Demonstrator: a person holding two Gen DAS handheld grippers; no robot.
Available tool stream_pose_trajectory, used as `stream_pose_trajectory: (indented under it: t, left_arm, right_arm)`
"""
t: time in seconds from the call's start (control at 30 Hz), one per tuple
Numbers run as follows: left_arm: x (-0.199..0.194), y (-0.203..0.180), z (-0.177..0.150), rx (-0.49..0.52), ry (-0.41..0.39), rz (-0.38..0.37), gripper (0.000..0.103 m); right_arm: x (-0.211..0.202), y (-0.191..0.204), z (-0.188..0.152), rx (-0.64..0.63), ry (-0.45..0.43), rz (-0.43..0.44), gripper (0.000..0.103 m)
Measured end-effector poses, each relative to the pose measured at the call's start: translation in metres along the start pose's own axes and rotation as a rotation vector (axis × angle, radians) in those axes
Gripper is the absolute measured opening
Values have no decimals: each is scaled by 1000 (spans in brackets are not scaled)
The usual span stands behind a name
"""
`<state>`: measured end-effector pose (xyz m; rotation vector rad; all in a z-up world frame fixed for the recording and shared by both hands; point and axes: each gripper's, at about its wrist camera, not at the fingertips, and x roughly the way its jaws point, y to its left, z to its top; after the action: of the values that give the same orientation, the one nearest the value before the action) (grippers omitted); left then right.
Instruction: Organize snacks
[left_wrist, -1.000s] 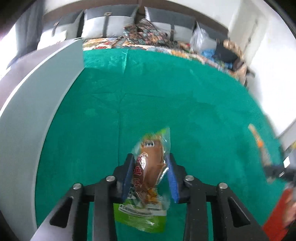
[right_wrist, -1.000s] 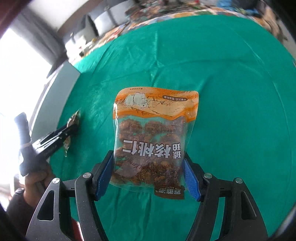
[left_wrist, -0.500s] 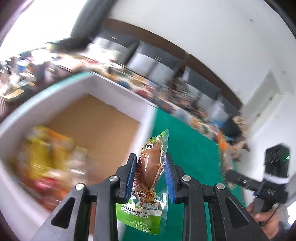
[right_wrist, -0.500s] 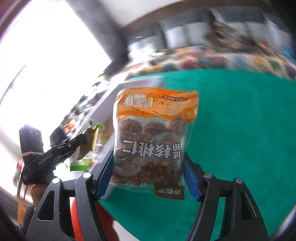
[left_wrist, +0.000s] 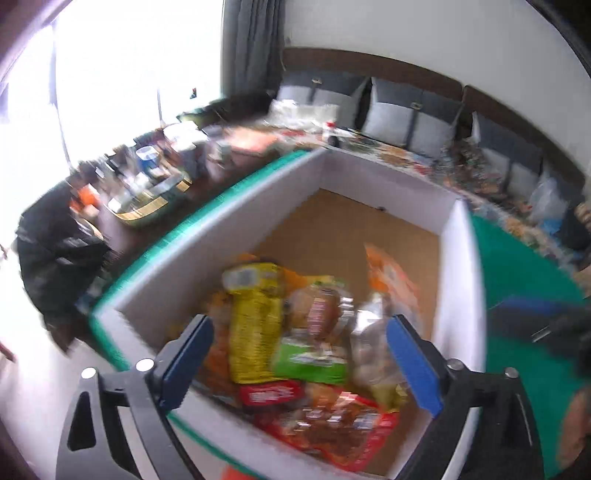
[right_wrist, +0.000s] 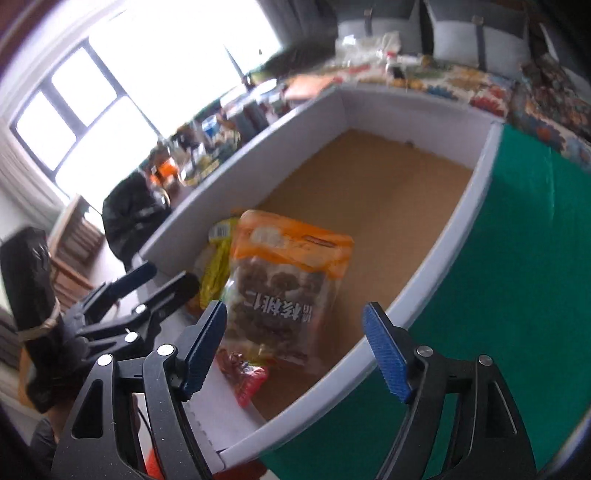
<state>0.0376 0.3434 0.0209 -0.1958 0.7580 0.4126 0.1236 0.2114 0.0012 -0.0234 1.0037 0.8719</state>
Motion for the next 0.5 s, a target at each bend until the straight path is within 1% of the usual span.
stream_pose_trajectory:
  t: [0.03, 0.1, 0.13, 0.2, 0.23, 0.27, 0.3, 0.33, 0.37, 0.47, 0.5]
  left_arm:
    - [-7, -4, 0, 29, -28, 66, 95]
    - [-17, -8, 4, 55, -64, 119, 98]
    - [-24, -9, 7, 43, -71, 144, 102]
    - [-37, -8, 8, 2, -78, 175, 103]
    - [-45, -6, 7, -33, -101, 185, 103]
    - [-48, -4, 10, -58, -106, 187, 103]
    - [-50, -2, 10, -81, -96, 192, 103]
    - [-51, 0, 10, -103, -68, 196, 103]
    - [-49, 1, 13, -114, -27, 185, 103]
    - [-45, -4, 17, -68, 49, 130, 103]
    - [-45, -6, 16, -55, 61, 124, 103]
  right_arm:
    - [-6, 0, 0, -7, -18, -12, 79]
    - [-31, -1, 1, -36, -82, -48, 79]
    - [-40, 2, 2, -47, -100, -59, 80]
    - [-58, 6, 6, -76, -132, -103, 80]
    - [-66, 7, 5, -87, -143, -124, 80]
    - [-70, 10, 4, -90, -149, -138, 80]
    - [-76, 9, 1, -84, -153, -159, 80]
    - [-76, 11, -1, -77, -153, -170, 80]
    - [-78, 12, -3, -66, -151, -185, 80]
    - [-82, 17, -10, -45, -138, -206, 80]
    - [-82, 20, -13, -43, -132, -211, 80]
